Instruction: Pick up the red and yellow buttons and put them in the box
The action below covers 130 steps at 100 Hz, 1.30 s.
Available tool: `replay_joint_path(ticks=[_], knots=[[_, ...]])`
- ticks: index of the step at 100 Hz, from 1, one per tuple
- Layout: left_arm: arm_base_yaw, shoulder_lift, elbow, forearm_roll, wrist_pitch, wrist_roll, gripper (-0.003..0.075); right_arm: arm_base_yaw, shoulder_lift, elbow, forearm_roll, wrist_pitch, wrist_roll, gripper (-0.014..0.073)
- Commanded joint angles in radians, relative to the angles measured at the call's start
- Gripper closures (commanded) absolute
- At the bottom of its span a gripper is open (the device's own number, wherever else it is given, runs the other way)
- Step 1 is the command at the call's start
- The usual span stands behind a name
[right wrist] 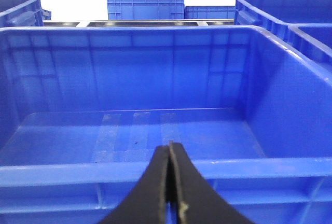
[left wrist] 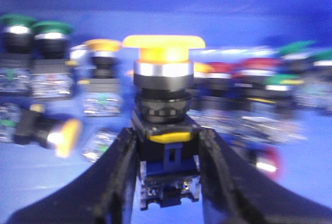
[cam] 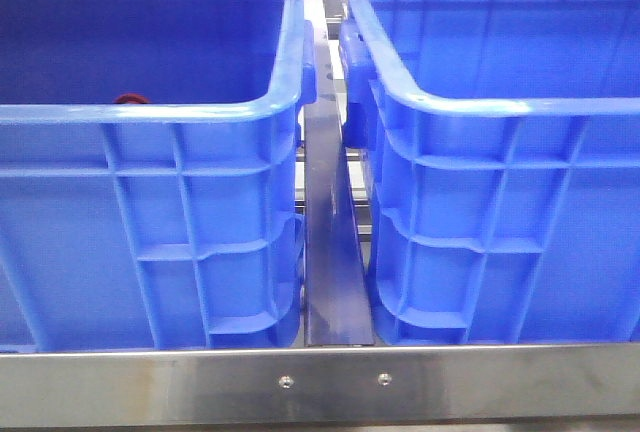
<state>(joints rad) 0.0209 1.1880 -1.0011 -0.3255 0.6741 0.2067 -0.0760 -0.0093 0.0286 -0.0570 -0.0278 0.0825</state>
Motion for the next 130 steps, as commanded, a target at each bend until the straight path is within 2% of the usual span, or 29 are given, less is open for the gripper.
replay_joint_path(ticks=[1, 16, 56, 73, 87, 130], knots=[[-0.037, -0.064, -0.013, -0.090, -0.063, 0.060, 0.0713, -0.002, -0.021, 0.005, -0.014, -0.074, -0.005, 0.0685], [-0.143, -0.095, -0.010, -0.120, -0.056, 0.062, 0.0713, -0.002, -0.021, 0.005, -0.014, -0.074, -0.005, 0.0685], [-0.628, -0.061, -0.010, -0.145, -0.153, 0.062, 0.0713, -0.002, -0.021, 0.005, -0.014, -0.074, -0.005, 0.0685], [-0.766, -0.007, -0.021, -0.161, -0.188, 0.062, 0.0712, -0.002, -0.021, 0.005, -0.014, -0.074, -0.005, 0.0685], [-0.811, 0.024, -0.021, -0.161, -0.201, 0.062, 0.0713, -0.002, -0.021, 0.005, -0.014, -0.074, -0.005, 0.0685], [-0.814, 0.028, -0.021, -0.161, -0.199, 0.062, 0.0713, -0.001, -0.021, 0.003, -0.012, -0.077, -0.005, 0.0685]])
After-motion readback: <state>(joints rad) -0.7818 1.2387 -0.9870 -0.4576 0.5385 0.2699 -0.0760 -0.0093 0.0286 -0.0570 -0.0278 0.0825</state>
